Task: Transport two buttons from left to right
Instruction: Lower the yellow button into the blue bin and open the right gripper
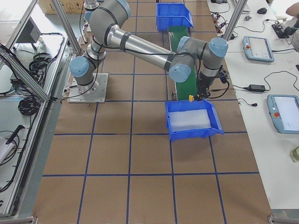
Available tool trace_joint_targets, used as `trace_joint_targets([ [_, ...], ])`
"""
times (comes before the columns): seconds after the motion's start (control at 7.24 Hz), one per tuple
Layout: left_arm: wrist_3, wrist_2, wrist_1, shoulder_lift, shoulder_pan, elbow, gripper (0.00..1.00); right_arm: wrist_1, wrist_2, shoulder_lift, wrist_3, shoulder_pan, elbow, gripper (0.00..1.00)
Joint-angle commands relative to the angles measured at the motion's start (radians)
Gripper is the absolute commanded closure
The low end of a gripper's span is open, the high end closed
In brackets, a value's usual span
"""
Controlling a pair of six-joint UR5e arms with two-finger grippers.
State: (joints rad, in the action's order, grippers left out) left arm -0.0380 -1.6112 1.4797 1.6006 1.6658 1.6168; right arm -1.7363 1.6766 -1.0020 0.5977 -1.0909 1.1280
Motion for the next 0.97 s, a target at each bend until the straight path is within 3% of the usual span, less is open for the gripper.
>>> trace_joint_targets([
  [0.0, 0.001, 0.0, 0.005, -0.002, -0.004, -0.002, 0.0, -0.003, -0.002, 0.06, 0.031, 0.047, 0.006, 0.93],
  [0.55, 0.001, 0.0, 0.005, -0.001, -0.006, -0.026, 0.0, -0.078, 0.0, 0.161, 0.042, 0.075, 0.004, 0.89],
  [0.69, 0.001, 0.0, 0.007, -0.004, -0.004, -0.025, 0.0, -0.078, 0.003, 0.175, 0.037, 0.074, 0.004, 0.86],
  [0.83, 0.001, 0.0, 0.007, -0.002, -0.006, -0.025, 0.0, -0.08, -0.001, 0.177, 0.039, 0.074, 0.003, 0.75],
])
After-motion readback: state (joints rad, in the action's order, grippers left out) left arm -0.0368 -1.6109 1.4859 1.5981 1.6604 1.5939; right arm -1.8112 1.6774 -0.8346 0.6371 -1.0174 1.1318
